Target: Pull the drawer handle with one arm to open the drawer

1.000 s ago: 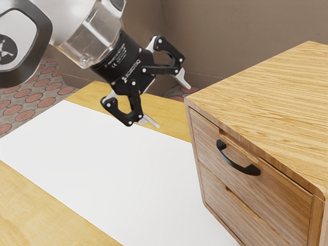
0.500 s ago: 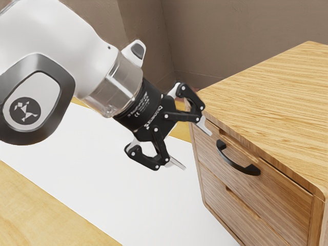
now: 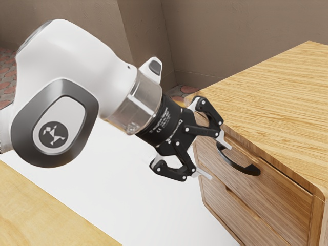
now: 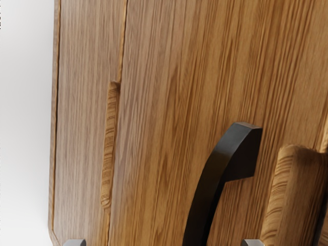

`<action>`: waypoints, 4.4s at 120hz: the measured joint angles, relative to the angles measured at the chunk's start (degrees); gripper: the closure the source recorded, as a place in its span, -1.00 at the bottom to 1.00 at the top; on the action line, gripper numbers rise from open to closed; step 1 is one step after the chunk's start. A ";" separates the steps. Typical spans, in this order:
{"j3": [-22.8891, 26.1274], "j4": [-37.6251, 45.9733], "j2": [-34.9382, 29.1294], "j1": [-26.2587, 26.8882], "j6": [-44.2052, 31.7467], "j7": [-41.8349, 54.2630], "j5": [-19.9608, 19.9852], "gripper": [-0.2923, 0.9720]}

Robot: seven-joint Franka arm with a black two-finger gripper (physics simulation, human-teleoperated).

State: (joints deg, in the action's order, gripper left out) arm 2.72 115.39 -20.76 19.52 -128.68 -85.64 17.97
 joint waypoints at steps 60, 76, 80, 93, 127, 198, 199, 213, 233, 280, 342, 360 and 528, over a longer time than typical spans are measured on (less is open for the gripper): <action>0.71 1.70 1.35 -0.45 -2.97 0.62 1.43 0.16; 1.43 1.69 1.28 -0.41 -3.17 0.84 1.45 0.21; 1.62 1.69 1.28 -0.40 -3.19 0.90 1.46 0.22; 1.82 1.70 1.27 -0.39 -3.19 1.05 1.46 0.26; 1.85 2.12 0.67 -0.37 -2.88 1.35 1.44 0.32; 1.76 4.14 -1.72 -0.54 -2.07 1.61 1.52 0.51; 1.76 4.14 -1.73 -0.54 -2.06 1.61 1.52 0.52; 1.76 4.18 -2.06 -0.53 -2.03 1.64 1.54 0.53; 1.75 5.66 -3.50 -0.71 -2.01 1.67 1.66 0.55; 1.76 7.45 -5.78 -0.80 -1.92 1.69 1.89 0.58; 1.85 10.32 -9.21 -0.81 -1.88 1.67 2.63 0.59; 1.85 11.56 -10.80 -0.80 -1.83 1.66 2.68 0.59; 10.29 24.62 -31.51 -8.62 1.62 1.25 9.44 0.57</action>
State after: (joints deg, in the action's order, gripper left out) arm 13.01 140.00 -52.27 10.90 -127.06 -84.40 27.41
